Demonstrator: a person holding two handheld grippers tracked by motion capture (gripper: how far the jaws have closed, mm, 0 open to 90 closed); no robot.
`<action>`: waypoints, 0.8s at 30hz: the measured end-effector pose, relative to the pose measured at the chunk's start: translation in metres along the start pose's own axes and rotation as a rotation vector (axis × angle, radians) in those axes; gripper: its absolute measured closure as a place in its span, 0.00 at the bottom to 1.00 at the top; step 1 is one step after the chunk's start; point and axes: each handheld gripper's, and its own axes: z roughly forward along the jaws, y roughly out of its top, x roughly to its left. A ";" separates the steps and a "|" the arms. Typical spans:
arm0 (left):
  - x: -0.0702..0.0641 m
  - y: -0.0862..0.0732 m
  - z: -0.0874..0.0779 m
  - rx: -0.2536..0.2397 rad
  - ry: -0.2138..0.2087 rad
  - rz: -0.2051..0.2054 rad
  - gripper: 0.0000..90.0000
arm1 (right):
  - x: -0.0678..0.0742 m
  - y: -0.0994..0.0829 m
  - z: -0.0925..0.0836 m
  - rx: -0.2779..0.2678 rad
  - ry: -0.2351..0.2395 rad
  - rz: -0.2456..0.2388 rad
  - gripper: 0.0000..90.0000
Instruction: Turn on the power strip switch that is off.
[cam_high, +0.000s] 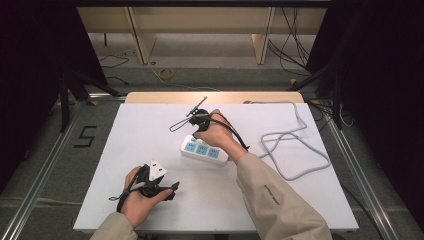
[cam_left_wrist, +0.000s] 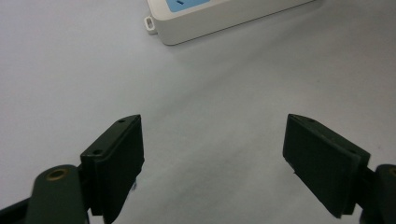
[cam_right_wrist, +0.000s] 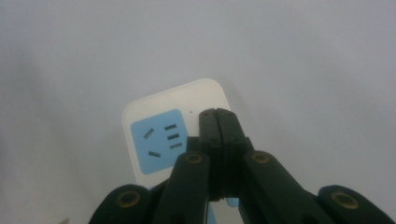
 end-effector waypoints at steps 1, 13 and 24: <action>0.000 0.000 0.000 0.000 0.000 -0.001 0.23 | 0.000 0.001 0.000 -0.002 0.000 0.003 1.00; 0.000 0.000 0.000 0.001 -0.002 0.000 0.23 | 0.001 0.004 0.005 -0.002 0.000 0.002 1.00; 0.000 0.000 0.000 -0.001 -0.002 0.000 0.23 | 0.002 0.005 0.012 0.000 0.001 0.009 1.00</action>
